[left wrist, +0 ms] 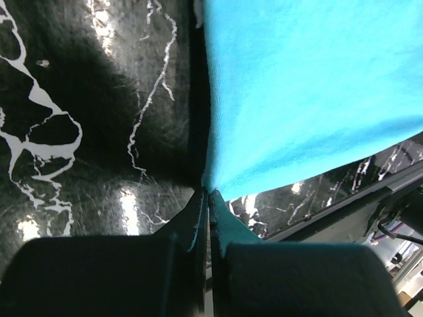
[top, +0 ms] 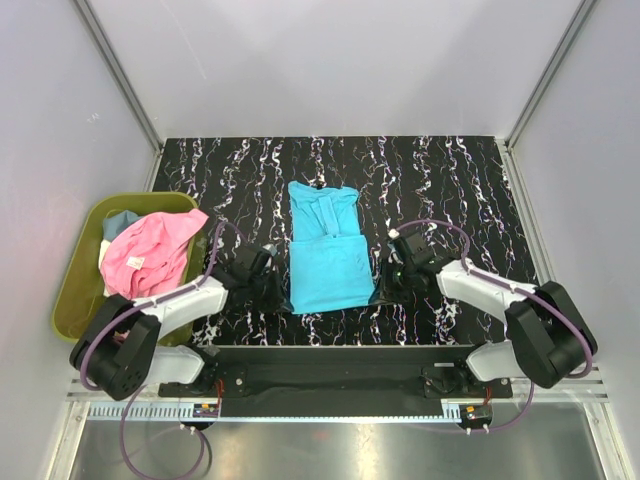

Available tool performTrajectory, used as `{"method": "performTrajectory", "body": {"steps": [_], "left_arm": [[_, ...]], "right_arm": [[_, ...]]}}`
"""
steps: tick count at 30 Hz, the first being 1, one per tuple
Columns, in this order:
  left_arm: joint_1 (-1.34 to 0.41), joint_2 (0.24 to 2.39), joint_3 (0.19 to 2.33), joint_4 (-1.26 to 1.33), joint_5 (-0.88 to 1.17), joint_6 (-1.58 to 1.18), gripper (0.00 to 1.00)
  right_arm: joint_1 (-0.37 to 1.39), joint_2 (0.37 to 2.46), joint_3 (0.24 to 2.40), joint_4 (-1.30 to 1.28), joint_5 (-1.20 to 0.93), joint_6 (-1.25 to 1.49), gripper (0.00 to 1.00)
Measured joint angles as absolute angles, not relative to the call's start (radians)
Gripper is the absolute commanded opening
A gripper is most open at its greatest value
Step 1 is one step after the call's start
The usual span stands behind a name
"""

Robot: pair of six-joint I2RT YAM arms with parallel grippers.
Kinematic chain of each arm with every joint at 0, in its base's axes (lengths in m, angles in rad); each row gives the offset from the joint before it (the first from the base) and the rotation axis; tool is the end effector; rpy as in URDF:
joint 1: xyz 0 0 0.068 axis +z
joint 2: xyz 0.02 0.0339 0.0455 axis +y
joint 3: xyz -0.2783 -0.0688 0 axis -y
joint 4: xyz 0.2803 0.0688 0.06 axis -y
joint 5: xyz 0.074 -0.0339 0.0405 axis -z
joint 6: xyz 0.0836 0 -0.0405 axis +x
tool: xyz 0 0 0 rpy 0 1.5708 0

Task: Fold and stack the t-shirts
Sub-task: Fold the tshirt

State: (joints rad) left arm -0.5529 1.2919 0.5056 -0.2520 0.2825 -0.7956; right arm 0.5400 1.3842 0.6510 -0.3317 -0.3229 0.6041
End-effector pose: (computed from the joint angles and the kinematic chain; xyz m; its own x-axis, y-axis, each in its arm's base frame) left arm 0.2109 -0.1575 0.0921 -0.9594 -0.2140 -0.1838 -0.0864 0.8431 -0.5307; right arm 0.2360 0.1724 0.1099 -0.9693 0.0470 -0.2412 -0.0836 0.8598 0.5037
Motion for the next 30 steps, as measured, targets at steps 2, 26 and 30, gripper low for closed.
{"method": "performTrajectory", "body": {"steps": [2,26,30], "left_arm": [[-0.554,1.277,0.521,-0.276,0.282,-0.796,0.0],[-0.45,1.301,0.953,-0.54,0.165,-0.715,0.0],[-0.381,1.407,1.082,-0.543,0.178,-0.667,0.0]], "right_arm": [[0.54,1.368,0.66,-0.351,-0.321,0.604,0.0],[0.536,1.451,1.114,-0.561,-0.205,0.494,0.0],[0.502,1.599,1.282,-0.596,-0.204,0.457,0.0]]}}
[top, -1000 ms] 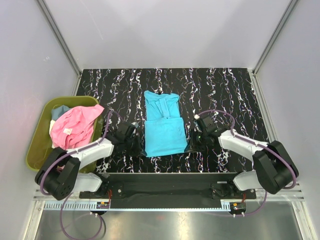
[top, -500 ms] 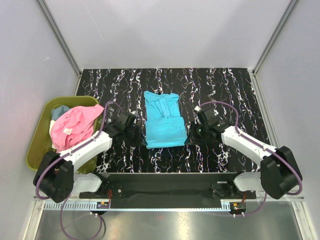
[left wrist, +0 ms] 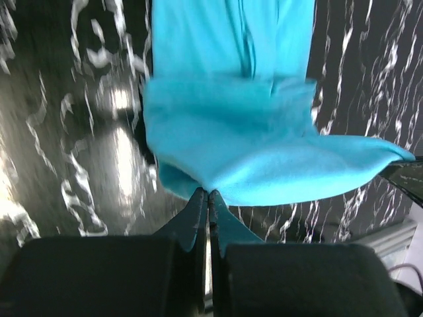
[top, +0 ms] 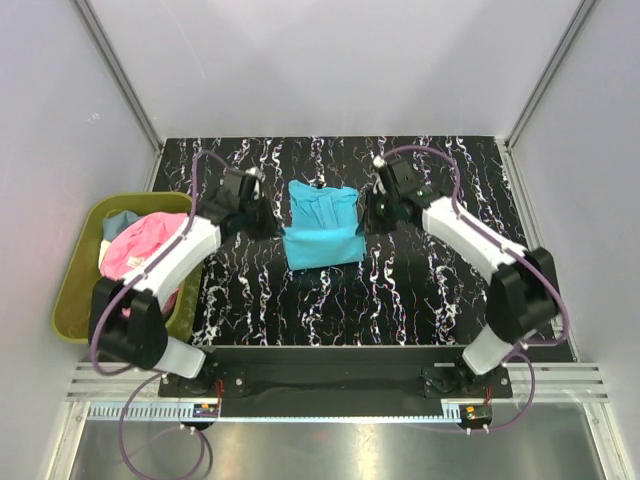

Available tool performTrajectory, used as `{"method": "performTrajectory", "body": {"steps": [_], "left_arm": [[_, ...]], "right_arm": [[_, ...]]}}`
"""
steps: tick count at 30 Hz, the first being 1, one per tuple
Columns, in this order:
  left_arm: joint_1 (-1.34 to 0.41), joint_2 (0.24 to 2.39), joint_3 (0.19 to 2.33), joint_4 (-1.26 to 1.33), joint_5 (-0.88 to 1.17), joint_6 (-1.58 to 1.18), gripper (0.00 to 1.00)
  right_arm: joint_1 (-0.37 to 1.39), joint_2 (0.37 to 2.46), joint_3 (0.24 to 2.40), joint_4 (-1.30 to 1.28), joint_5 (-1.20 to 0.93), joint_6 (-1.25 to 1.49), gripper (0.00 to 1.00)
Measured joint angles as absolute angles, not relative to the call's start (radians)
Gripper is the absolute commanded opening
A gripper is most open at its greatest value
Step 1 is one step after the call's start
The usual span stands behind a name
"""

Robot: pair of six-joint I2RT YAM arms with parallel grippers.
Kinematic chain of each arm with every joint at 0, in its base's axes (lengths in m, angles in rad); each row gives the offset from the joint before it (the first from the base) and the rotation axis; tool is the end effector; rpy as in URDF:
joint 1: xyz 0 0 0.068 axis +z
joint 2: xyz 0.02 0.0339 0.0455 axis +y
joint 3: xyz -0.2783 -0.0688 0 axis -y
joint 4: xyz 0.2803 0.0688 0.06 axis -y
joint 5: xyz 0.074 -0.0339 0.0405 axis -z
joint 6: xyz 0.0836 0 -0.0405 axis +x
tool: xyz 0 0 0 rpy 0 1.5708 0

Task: Fold and stack the t-shirts
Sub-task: Fold the tshirt

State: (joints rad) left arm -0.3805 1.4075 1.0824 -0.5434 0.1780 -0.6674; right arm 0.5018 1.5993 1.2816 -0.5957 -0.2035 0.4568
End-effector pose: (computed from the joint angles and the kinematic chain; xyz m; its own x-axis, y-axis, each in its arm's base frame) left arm 0.3292 -0.1476 0.2361 -0.8487 -0.3166 -0.4237 -0.0682 0.8598 -0.5060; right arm 0.3497 0.2112 0.2377 -0.8784 0.0108 -0.4778 -0.2138 0.8852 0.4131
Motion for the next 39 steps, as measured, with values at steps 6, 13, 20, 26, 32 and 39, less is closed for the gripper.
{"method": "performTrajectory", "body": {"steps": [6,13,20,26,32,39], "left_arm": [[-0.303,1.628,1.339,-0.534,0.212,-0.594,0.0],[-0.245,1.872,1.599,-0.453,0.322,-0.565,0.0],[-0.19,2.173,1.804,-0.334,0.413,-0.576,0.01],[-0.15,2.338,1.89,-0.275,0.426,-0.584,0.0],[-0.114,2.344,1.928,-0.201,0.427,-0.602,0.0],[-0.101,2.345,1.961,-0.05,0.411,-0.636,0.0]], "right_arm": [[0.414,1.83,1.579,-0.645,-0.227,0.403,0.0],[0.352,2.085,1.943,-0.679,-0.284,0.35,0.0],[0.326,2.358,2.222,-0.681,-0.331,0.34,0.04],[0.281,2.55,2.366,-0.601,-0.415,0.345,0.01],[0.255,2.574,2.34,-0.412,-0.472,0.364,0.01],[0.254,2.64,2.419,-0.176,-0.541,0.421,0.03]]}}
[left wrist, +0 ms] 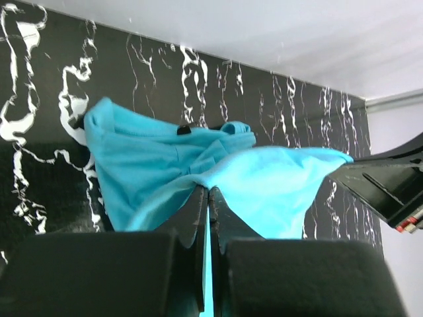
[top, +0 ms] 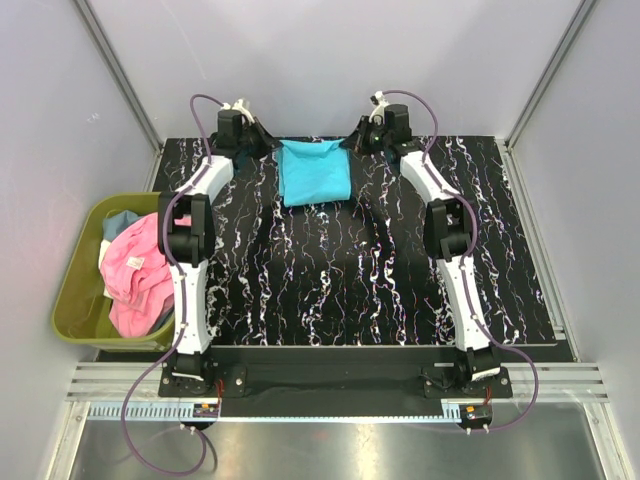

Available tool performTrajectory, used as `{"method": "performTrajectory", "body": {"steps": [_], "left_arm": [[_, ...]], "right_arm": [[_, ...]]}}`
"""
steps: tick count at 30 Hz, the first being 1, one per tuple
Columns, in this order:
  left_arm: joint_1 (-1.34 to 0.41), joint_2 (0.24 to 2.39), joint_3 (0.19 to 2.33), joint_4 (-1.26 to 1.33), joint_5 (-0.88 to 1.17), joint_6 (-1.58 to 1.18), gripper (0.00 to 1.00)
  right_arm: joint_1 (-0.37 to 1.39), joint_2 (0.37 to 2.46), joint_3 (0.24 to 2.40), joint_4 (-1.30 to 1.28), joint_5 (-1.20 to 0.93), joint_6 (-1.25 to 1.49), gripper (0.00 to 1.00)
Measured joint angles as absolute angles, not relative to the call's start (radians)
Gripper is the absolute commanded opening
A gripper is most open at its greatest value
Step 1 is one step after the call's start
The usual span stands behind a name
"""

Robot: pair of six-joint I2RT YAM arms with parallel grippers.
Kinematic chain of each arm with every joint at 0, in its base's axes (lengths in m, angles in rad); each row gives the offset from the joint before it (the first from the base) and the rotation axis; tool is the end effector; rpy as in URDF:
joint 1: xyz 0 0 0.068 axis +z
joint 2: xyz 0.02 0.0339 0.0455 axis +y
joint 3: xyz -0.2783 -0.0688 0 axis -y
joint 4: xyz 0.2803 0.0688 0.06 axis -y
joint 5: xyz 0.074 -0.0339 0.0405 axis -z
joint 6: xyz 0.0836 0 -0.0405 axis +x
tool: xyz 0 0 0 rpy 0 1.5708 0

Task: Fold and stack the t-shirts
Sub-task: Fold the tshirt

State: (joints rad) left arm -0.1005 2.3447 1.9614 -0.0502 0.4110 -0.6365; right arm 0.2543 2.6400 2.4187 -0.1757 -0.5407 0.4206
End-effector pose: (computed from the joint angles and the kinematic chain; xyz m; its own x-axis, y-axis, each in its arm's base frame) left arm 0.6271 -0.0968 0.2001 -0.6052 -0.4866 -0.6300 0.1157 0.7293 -0.6744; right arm 0.6521 0.2140 0.1880 -0.6173 0.2012 -0.7606 -0.4635 0.6882 0.5582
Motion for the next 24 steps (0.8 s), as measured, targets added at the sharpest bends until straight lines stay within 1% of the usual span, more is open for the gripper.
{"method": "performTrajectory", "body": {"steps": [2,3,4,5,7,8,9,10,11,12,13,14,15,16,21,24], "left_arm": [[-0.099,2.346,1.961,-0.038,0.398,-0.637,0.0],[-0.097,2.348,1.962,-0.03,0.392,-0.637,0.0],[-0.096,2.355,1.968,-0.025,0.387,-0.637,0.0],[-0.094,2.366,1.982,-0.024,0.379,-0.636,0.0],[-0.088,2.403,2.021,-0.015,0.359,-0.636,0.3],[-0.084,2.424,2.04,-0.005,0.349,-0.637,0.34],[-0.08,2.445,2.059,-0.004,0.337,-0.641,0.16],[-0.076,2.462,2.075,-0.004,0.332,-0.649,0.13],[-0.07,2.479,2.087,-0.004,0.329,-0.649,0.15],[-0.064,2.488,2.088,-0.006,0.326,-0.649,0.22],[-0.058,2.491,2.084,-0.012,0.324,-0.647,0.43],[-0.053,2.49,2.077,-0.015,0.32,-0.641,0.49],[-0.051,2.484,2.063,-0.01,0.316,-0.643,0.51],[-0.047,2.468,2.036,-0.005,0.309,-0.645,0.51],[-0.053,2.321,1.867,-0.06,0.283,-0.609,0.53],[-0.084,2.218,1.786,-0.096,0.276,-0.583,0.53]], "right_arm": [[0.254,2.672,2.434,-0.103,-0.546,0.451,0.06],[0.254,2.696,2.447,-0.063,-0.548,0.473,0.11],[0.254,2.724,2.468,-0.023,-0.548,0.496,0.22],[0.254,2.757,2.495,0.01,-0.548,0.525,0.27],[0.254,2.831,2.562,0.083,-0.546,0.581,0.35],[0.254,2.87,2.6,0.107,-0.543,0.604,0.48],[0.254,2.902,2.631,0.124,-0.543,0.627,0.53],[0.254,2.925,2.647,0.131,-0.541,0.631,0.56],[0.254,2.936,2.651,0.131,-0.541,0.632,0.61],[0.254,2.939,2.648,0.12,-0.54,0.629,0.64],[0.253,2.939,2.634,0.117,-0.537,0.623,0.68],[0.251,2.925,2.606,0.12,-0.535,0.613,0.73],[0.25,2.903,2.564,0.118,-0.536,0.599,0.92],[0.249,2.885,2.531,0.111,-0.537,0.591,0.95],[0.23,2.73,2.309,0.034,-0.55,0.484,0.95],[0.219,2.653,2.23,-0.015,-0.575,0.427,0.93]]}}
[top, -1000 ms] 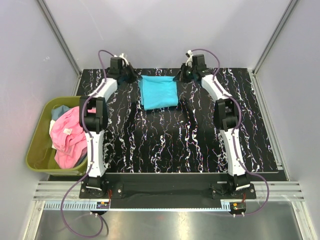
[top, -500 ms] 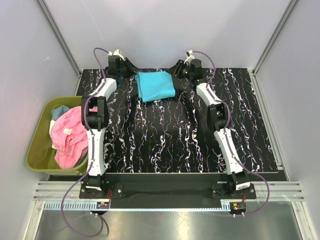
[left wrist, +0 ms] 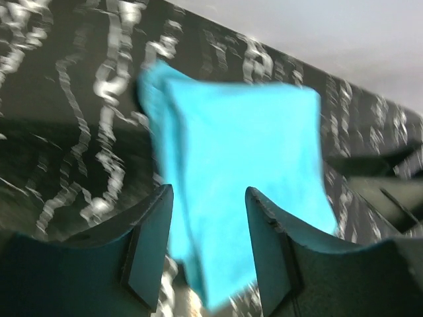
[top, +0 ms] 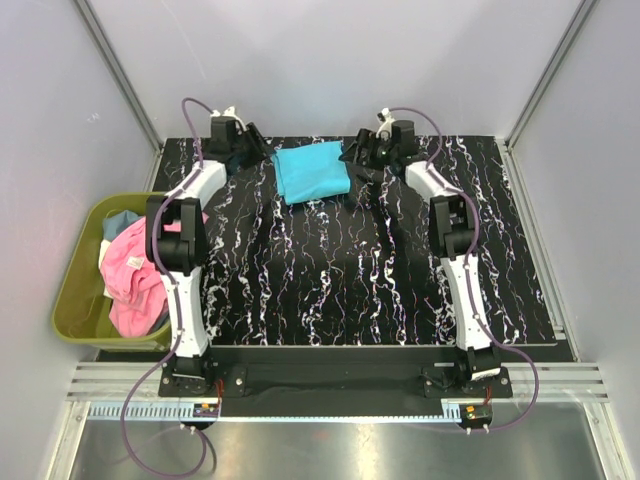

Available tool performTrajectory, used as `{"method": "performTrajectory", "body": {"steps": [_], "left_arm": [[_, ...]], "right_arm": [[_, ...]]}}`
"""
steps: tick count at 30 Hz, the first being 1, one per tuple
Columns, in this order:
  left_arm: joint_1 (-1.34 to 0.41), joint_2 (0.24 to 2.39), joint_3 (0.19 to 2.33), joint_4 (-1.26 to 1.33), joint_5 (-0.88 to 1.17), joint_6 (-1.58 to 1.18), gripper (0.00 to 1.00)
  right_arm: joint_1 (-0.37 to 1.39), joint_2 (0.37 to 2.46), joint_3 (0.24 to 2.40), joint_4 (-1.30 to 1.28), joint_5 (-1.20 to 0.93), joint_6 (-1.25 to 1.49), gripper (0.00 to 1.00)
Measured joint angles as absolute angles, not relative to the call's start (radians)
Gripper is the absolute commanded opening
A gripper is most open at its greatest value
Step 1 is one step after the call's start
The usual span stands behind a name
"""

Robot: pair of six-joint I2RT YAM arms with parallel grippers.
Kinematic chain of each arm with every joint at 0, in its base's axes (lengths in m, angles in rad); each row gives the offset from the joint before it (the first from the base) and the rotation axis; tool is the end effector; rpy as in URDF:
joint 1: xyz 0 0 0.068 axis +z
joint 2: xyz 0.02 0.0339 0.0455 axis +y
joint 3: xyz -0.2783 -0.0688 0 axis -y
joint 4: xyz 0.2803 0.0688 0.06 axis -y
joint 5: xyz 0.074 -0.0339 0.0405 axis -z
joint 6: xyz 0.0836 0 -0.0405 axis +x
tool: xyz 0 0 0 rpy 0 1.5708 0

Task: Fold and stack the t-shirts
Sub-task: Fold the tshirt

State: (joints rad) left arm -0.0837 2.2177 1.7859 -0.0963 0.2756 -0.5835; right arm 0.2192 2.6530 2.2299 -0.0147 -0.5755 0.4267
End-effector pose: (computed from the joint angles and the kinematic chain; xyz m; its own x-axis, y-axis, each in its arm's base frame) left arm 0.5968 -0.0729 0.1949 -0.5924 -0.4823 -0.6453 -0.0140 0.8070 -0.5903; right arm 0.6504 0.1915 0.1226 -0.6513 0.2106 -0.7290 -0.4328 0.6860 0.5849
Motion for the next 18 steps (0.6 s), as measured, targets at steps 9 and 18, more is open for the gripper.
{"method": "performTrajectory", "body": {"steps": [9,18], "left_arm": [[-0.198,2.109,1.672,-0.144,0.275,-0.546,0.54],[-0.197,2.212,1.668,-0.193,0.281,-0.523,0.54]], "right_arm": [[0.211,2.62,2.215,-0.094,-0.712,0.356,0.81],[0.212,2.669,2.219,-0.123,-0.78,0.364,0.72]]}}
